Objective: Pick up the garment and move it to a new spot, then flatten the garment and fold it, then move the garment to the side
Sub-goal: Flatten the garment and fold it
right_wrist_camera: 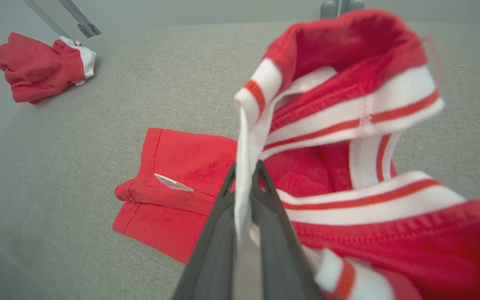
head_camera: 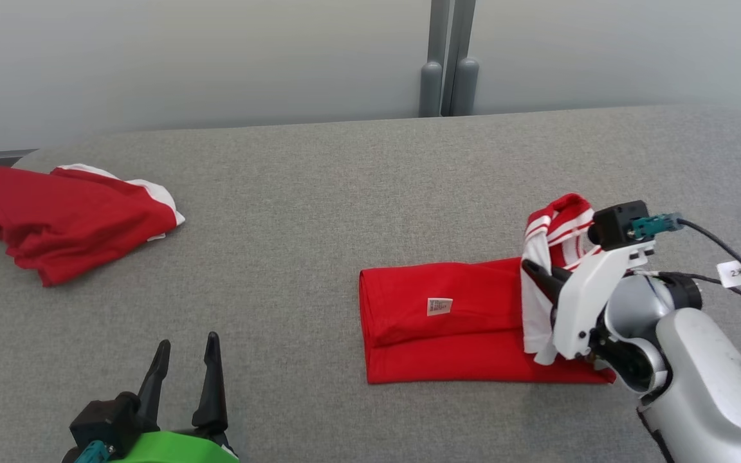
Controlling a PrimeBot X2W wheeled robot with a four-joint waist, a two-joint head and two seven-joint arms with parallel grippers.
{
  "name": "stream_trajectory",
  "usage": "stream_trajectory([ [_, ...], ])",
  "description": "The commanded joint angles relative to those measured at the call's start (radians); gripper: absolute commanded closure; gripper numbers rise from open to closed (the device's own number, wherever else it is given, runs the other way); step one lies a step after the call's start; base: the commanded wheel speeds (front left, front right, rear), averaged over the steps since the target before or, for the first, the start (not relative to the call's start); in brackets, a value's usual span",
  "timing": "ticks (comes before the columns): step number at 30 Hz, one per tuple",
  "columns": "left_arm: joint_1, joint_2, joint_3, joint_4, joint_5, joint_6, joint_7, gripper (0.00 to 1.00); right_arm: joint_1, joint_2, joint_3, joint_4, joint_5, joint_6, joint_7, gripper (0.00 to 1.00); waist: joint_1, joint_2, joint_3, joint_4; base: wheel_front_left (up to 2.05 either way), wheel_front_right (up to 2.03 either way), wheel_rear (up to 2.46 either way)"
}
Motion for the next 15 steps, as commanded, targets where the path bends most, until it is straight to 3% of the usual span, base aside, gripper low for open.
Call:
stream_trajectory([
  [1,0.006,0.0,-0.001,0.002,0.003,-0.006,-0.002,0.0,-0.014,0.028,0.025,0.013,-0.008,0.0,-0.01,1.0,0.0,0.0,0.001,0.011,0.0,0.0,0.0],
  [10,-0.025,-0.006,-0.013,0.009,0.01,-0.014,-0.003,0.0,-0.069,0.121,0.12,0.106,-0.037,0.0,-0.049,1.0,0.0,0.0,0.019,0.041,0.0,0.0,0.0],
  [15,-0.043,-0.016,-0.025,0.019,0.016,-0.02,-0.003,0.0,-0.126,0.171,0.157,0.217,-0.051,0.0,-0.089,1.0,0.0,0.0,0.033,0.057,0.0,0.0,0.0],
])
